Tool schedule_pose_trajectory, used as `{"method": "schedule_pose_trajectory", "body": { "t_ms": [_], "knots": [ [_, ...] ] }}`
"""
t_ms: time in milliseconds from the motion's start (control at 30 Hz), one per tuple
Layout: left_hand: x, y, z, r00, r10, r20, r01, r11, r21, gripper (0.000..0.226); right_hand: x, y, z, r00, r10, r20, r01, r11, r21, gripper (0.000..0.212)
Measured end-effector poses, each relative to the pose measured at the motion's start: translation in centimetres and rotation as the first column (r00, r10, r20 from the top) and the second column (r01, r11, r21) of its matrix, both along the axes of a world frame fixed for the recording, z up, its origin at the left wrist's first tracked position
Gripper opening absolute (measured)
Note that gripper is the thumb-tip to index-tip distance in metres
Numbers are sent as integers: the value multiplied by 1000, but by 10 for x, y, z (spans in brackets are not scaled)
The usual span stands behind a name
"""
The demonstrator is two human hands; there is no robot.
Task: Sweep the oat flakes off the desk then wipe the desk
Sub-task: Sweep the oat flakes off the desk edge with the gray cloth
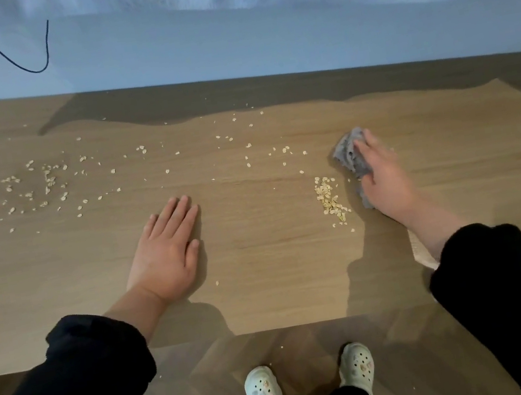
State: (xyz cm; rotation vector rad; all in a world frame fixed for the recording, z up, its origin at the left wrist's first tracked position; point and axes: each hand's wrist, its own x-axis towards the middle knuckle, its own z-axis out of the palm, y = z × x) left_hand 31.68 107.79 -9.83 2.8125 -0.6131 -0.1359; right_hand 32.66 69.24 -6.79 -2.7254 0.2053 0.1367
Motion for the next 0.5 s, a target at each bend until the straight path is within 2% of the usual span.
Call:
{"method": "schedule_pose_trajectory", "body": {
  "t_ms": [100,267,333,500],
  "knots": [
    [1,1,2,999,-29,-18,29,999,15,63,-23,15,-9,954,-296,55,293,954,60,65],
    [0,0,1,999,-20,-31,21,1000,22,67,-59,73,-21,824,-554,121,561,827,-37,69],
    [0,0,1,999,-15,-30,15,1000,17,68,-47,95,-20,817,-569,89,575,817,-53,73],
    [-1,-2,4,1000,0,-28,0,1000,-10,70,-19,126,-15,899,-436,36,437,898,-52,76]
  ]
}}
